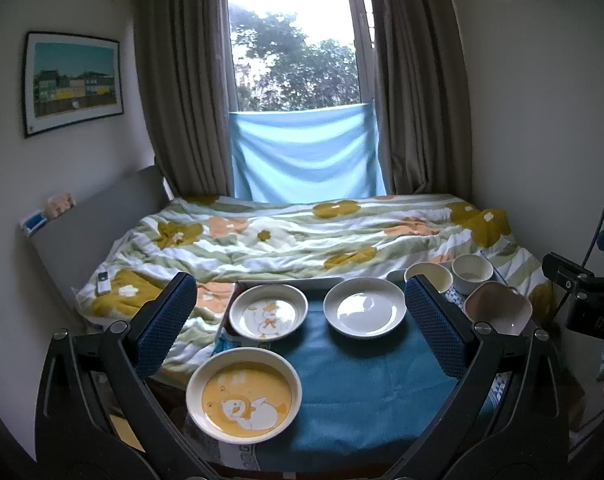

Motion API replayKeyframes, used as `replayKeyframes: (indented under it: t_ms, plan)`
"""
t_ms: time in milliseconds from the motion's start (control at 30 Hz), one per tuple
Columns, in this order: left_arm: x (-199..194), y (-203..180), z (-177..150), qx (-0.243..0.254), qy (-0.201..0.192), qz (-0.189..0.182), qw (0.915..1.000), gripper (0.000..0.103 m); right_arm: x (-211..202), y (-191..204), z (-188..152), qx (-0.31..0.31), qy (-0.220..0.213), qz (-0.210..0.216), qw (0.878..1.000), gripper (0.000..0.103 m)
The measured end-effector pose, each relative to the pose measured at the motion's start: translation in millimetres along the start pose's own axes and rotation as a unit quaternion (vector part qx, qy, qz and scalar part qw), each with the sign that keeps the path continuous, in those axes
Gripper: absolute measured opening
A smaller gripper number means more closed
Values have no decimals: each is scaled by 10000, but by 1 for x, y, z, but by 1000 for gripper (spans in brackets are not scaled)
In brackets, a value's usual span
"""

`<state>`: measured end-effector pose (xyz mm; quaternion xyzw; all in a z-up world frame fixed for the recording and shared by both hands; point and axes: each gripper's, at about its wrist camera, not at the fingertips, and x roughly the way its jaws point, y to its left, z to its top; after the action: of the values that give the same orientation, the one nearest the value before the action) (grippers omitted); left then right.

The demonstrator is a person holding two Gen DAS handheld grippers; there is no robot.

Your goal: Organize plates and bowls

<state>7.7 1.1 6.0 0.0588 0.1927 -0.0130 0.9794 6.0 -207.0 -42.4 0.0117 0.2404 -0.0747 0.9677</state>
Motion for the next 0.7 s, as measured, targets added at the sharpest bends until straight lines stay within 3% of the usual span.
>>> replayKeyframes:
  t_ms: [700]
  plan:
    - [-5, -9, -2, 7, -38, -59, 10000, 103, -2, 1, -1, -9, -22, -3, 10000, 103]
